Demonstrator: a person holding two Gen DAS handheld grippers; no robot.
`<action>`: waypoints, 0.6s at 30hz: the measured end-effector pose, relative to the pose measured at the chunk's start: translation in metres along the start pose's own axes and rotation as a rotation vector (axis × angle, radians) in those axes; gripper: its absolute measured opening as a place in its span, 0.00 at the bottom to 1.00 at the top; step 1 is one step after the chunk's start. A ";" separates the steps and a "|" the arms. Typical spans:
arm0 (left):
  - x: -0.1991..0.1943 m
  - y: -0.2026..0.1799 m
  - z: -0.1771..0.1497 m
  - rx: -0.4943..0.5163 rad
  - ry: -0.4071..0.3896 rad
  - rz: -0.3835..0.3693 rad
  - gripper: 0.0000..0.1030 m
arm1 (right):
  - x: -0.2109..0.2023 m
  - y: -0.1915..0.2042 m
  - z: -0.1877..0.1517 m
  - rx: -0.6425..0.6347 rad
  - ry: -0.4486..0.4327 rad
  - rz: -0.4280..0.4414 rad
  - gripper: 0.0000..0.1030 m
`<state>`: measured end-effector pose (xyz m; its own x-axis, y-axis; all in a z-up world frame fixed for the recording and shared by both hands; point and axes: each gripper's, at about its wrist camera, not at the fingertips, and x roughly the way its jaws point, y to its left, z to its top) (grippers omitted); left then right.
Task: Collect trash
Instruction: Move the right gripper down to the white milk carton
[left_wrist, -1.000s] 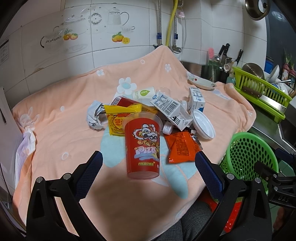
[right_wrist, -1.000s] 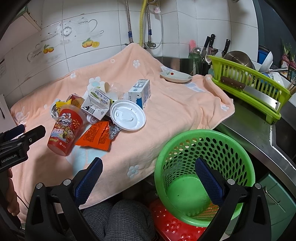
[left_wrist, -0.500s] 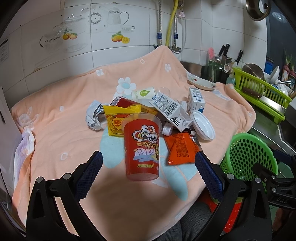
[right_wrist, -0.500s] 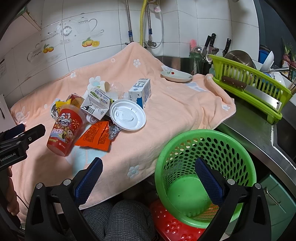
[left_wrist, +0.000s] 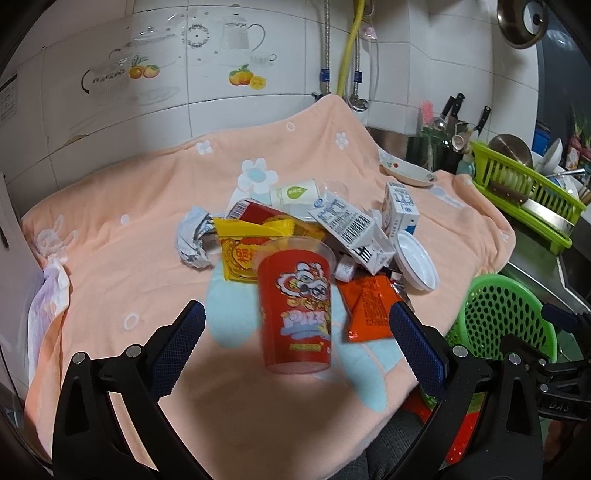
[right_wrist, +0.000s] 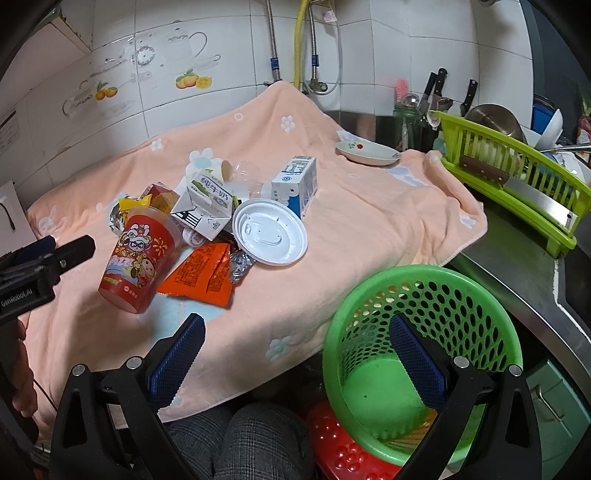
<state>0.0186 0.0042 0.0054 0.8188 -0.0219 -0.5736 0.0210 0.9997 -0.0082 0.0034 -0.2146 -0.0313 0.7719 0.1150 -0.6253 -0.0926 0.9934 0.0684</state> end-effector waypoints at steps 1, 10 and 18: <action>0.000 0.003 0.002 -0.003 -0.003 0.003 0.95 | 0.001 0.001 0.001 -0.003 0.001 0.008 0.94; 0.004 0.037 0.009 -0.057 -0.004 0.035 0.95 | 0.019 0.002 0.013 -0.007 0.024 0.077 0.93; 0.015 0.043 0.007 -0.070 0.023 0.026 0.95 | 0.043 0.006 0.036 -0.020 0.045 0.137 0.93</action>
<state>0.0357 0.0465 0.0019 0.8053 0.0039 -0.5929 -0.0414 0.9979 -0.0498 0.0589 -0.2040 -0.0296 0.7220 0.2483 -0.6458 -0.2075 0.9681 0.1402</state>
